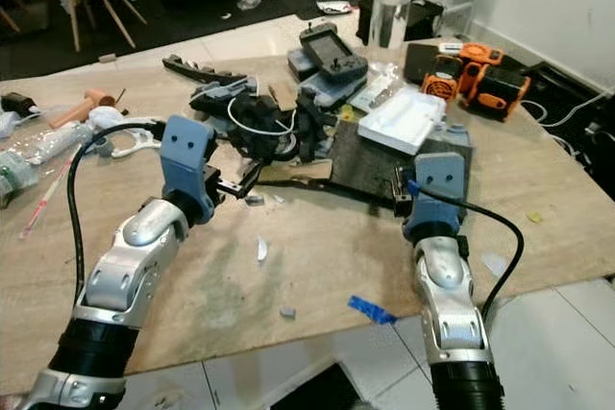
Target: Picking trash to rubbish bin
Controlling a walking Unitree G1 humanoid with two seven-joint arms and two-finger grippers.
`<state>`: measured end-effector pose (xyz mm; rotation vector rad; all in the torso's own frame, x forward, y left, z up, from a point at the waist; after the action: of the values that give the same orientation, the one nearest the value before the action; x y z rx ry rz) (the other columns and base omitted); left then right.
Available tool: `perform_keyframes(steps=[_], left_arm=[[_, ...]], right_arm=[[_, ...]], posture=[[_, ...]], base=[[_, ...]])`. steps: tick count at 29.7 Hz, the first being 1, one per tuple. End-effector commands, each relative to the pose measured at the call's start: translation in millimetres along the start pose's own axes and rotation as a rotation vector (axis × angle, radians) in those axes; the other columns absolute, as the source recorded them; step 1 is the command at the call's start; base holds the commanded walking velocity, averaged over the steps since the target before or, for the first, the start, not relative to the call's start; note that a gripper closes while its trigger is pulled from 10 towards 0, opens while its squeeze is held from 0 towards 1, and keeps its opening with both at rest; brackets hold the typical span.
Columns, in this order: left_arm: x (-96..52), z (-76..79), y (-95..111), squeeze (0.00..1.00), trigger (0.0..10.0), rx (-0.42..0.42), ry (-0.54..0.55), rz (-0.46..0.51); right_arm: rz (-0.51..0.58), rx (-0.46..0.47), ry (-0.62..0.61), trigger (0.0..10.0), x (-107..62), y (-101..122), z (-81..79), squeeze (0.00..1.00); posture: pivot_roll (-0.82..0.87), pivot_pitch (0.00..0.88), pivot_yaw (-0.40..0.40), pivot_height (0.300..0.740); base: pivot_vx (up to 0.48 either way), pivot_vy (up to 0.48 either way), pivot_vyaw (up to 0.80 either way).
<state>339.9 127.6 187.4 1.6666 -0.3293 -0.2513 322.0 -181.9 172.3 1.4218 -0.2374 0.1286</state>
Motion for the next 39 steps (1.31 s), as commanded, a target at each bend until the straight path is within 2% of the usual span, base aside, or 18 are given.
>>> perform_keyframes(steps=[1, 9, 16, 17, 18, 19, 20, 23, 26, 29, 30, 32, 33, 35, 36, 37, 38, 39], left_arm=[[-0.4, 1.5, -4.9, 0.00, 10.0, 0.003, -0.006, -0.023], [-1.3, 2.8, -4.4, 0.00, 10.0, 0.006, -0.029, -0.019], [-1.1, 4.5, -1.6, 0.00, 10.0, 0.009, -0.059, -0.006], [-1.2, 5.6, -0.3, 0.00, 10.0, 0.009, -0.072, 0.000], [-1.4, 6.7, 0.6, 0.00, 10.0, 0.011, -0.085, 0.004], [-1.5, 8.1, 1.3, 0.00, 10.0, 0.010, -0.098, 0.008], [-1.5, 8.1, 1.3, 0.00, 10.0, 0.010, -0.098, 0.008], [-1.4, 10.1, 2.3, 0.00, 10.0, 0.007, -0.114, 0.011], [-1.4, 10.3, 2.2, 0.00, 10.0, 0.005, -0.114, 0.011], [-2.2, 14.0, 2.0, 0.00, 10.0, -0.013, -0.147, 0.011], [-2.2, 14.0, 2.0, 0.00, 10.0, -0.013, -0.147, 0.011], [-4.0, 22.1, 5.5, 0.00, 10.0, -0.045, -0.224, 0.031], [-4.0, 22.1, 5.5, 0.00, 10.0, -0.045, -0.224, 0.031], [-7.0, 32.1, 10.9, 0.00, 10.0, -0.047, -0.316, 0.058], [-7.0, 32.1, 10.9, 0.00, 10.0, -0.047, -0.316, 0.058], [-8.1, 35.7, 13.1, 0.00, 10.0, -0.046, -0.347, 0.068], [-8.5, 38.7, 14.8, 0.00, 10.0, -0.045, -0.368, 0.075], [-8.5, 38.7, 14.8, 0.00, 10.0, -0.045, -0.368, 0.075]], right_arm=[[-0.009, 0.001, -0.004, 10.0, -1.6, -1.1, 0.9, 0.00], [-0.016, 0.025, -0.006, 10.0, -3.6, -2.0, -1.4, 0.00], [-0.047, 0.005, -0.044, 10.0, -6.5, -6.7, 4.9, 0.00], [-0.053, 0.011, -0.044, 10.0, -7.4, -7.9, 6.7, 0.84], [-0.055, 0.027, -0.030, 10.0, -8.3, -8.6, 7.4, 1.00], [-0.076, -0.030, 0.010, 10.0, -9.0, -11.2, 6.7, 1.00], [-0.076, -0.030, 0.010, 10.0, -9.0, -11.2, 6.7, 1.00], [-0.157, -0.230, 0.109, 10.0, -11.7, -22.1, 6.5, 1.00], [-0.190, -0.265, 0.120, 10.0, -12.5, -26.9, 10.6, 1.00], [-0.177, -0.370, 0.216, 10.0, -10.3, -29.1, 11.0, 1.00], [-0.177, -0.370, 0.216, 10.0, -10.3, -29.1, 11.0, 1.00], [-0.167, -0.453, 0.295, 10.0, -8.9, -31.6, 8.0, 1.00], [-0.167, -0.453, 0.295, 10.0, -8.9, -31.6, 8.0, 1.00], [-0.165, -0.545, 0.357, 10.0, -7.1, -34.9, 6.5, 1.00], [-0.165, -0.545, 0.357, 10.0, -7.1, -34.9, 6.5, 1.00], [-0.170, -0.574, 0.386, 10.0, -6.5, -36.6, 5.7, 0.96], [-0.178, -0.612, 0.410, 10.0, -5.6, -38.4, 6.0, 0.64], [-0.178, -0.612, 0.410, 10.0, -5.6, -38.4, 6.0, 0.64]], posture=[[-0.02, 0.137, 0.060, 0.740], [-0.02, 0.140, 0.066, 0.740], [-0.02, 0.143, 0.067, 0.740], [-0.02, 0.143, 0.067, 0.740], [-0.02, 0.143, 0.067, 0.740], [-0.02, 0.143, 0.067, 0.740], [-0.02, 0.143, 0.067, 0.740], [-0.03, 0.151, 0.073, 0.740], [-0.03, 0.153, 0.077, 0.740], [-0.03, 0.156, 0.078, 0.740], [-0.03, 0.156, 0.078, 0.740], [-0.03, 0.156, 0.078, 0.740], [-0.03, 0.156, 0.078, 0.740], [-0.03, 0.158, 0.085, 0.740], [-0.03, 0.158, 0.085, 0.740], [-0.03, 0.158, 0.085, 0.740], [-0.03, 0.157, 0.086, 0.740], [-0.03, 0.157, 0.086, 0.740]], base=[[0.000, 0.000, 0.00], [0.000, 0.000, 0.00], [0.000, 0.000, 0.00], [0.000, 0.000, 0.00], [0.000, 0.000, 0.00], [0.000, 0.000, 0.00], [0.000, 0.000, 0.00], [0.000, 0.000, 0.00], [0.000, 0.000, 0.00], [0.000, 0.000, 0.00], [0.000, 0.000, 0.00], [0.000, 0.000, 0.00], [0.000, 0.000, 0.00], [0.000, 0.000, 0.00], [0.000, 0.000, 0.00], [0.000, 0.000, 0.00], [0.000, 0.000, 0.00], [0.000, 0.000, 0.00]])
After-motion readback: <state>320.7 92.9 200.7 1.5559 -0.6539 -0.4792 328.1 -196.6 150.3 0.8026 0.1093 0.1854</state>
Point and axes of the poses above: a point about 5 cm out from each wrist's last joint towards the gripper, its own x axis pointing out of the wrist towards the gripper, its own y axis along the axis of the wrist's last joint, z = x × y, the point moved 1 cm from there along x, pointing out of the wrist towards the gripper
